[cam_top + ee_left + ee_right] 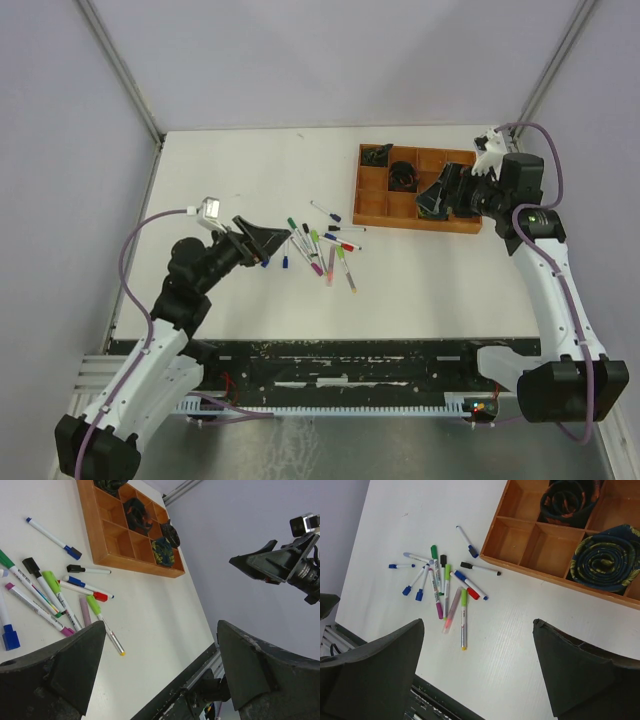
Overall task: Open the pen caps
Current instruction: Pick up the pen from the center of the board.
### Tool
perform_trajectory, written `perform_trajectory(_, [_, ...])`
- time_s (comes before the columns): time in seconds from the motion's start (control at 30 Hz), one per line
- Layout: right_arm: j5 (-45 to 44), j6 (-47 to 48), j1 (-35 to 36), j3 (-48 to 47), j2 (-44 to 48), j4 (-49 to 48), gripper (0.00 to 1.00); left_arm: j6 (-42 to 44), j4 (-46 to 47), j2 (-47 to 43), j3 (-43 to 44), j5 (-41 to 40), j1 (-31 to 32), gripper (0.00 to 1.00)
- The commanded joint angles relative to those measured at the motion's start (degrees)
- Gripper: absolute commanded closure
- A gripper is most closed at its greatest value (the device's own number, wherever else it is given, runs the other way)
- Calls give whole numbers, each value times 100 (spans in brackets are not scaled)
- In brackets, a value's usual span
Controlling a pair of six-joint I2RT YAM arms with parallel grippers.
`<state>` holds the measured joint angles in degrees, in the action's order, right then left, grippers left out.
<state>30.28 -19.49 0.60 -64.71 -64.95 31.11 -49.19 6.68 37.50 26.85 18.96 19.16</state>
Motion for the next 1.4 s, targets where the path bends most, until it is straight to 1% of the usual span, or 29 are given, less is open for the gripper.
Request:
perform_trajectory(0.0, [-15,5,7,-281,133,-91,1,145,16,-9,118,-73,23,1])
perform_trajectory(0.17, [633,25,4,-41,140,-437,1,-366,671,-188,-392,-239,13,1])
perform_trajectory(0.27, [973,283,5,78,113,-543,1,-381,972,-347,-634,-257,22,1])
perform_trajectory(0.33, [1470,556,1,188,91,-623,1,-332,908,-369,-663,-284,19,1])
perform_trajectory(0.47, [2486,776,-1,406,22,-895,1,-67,488,-254,-592,-305,18,1])
perform_trajectory(0.53, [2693,1034,4,335,-60,-718,1,9,365,-134,-575,-213,32,1])
perform_trajectory(0.63, [2619,1668,9,202,-135,-195,1,167,149,-12,-522,-309,198,1])
perform_trajectory(0.73, [2407,2014,11,202,-113,43,1,408,-180,-20,-404,-904,642,1])
perform_trajectory(0.87, [2241,2182,11,228,-71,100,1,701,-558,232,-149,-1920,1514,1])
perform_trajectory(0.93, [2207,2186,11,269,-100,89,1,799,-601,466,-35,-2294,1902,1])
perform_trajectory(1.0, [2190,2153,8,311,-127,50,1,872,-607,680,43,-2528,2156,1])
perform_trajectory(1.1, [2202,2192,10,286,-210,112,1,925,-468,813,31,-2639,2202,1])
perform_trajectory(1.2, [2213,2555,10,89,-354,444,1,990,-222,785,-107,-2770,2204,1])
perform_trajectory(1.37, [2029,2978,10,-101,-449,823,1,1202,-381,802,-10,-3060,2199,1])
